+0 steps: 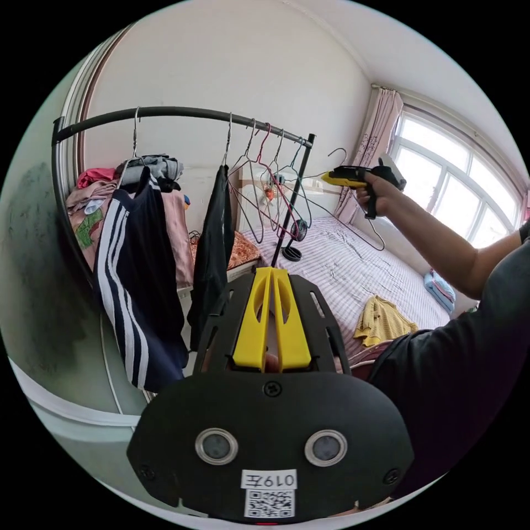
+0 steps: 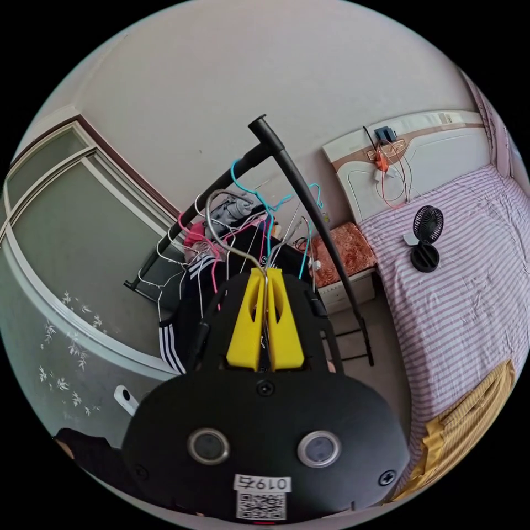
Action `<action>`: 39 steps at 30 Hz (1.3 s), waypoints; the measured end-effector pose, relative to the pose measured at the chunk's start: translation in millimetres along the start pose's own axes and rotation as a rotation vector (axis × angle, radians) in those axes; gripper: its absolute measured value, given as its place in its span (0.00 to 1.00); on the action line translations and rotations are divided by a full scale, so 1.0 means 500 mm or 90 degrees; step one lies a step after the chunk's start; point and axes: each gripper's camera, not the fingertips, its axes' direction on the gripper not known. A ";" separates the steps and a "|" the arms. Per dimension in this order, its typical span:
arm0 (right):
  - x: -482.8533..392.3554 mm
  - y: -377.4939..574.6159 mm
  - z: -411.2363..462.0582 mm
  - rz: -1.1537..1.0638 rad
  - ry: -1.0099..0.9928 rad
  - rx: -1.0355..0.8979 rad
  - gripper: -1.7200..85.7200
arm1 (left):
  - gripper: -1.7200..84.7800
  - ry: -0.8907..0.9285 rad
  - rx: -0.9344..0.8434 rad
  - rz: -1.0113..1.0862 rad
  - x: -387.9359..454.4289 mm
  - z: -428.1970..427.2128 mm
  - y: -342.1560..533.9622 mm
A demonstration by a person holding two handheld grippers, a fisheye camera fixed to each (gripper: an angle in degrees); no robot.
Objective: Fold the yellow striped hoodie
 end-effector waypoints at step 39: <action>-0.012 -0.471 0.271 -0.022 0.117 -0.063 0.01 | 0.03 0.050 -0.041 -0.023 -0.121 0.117 -0.016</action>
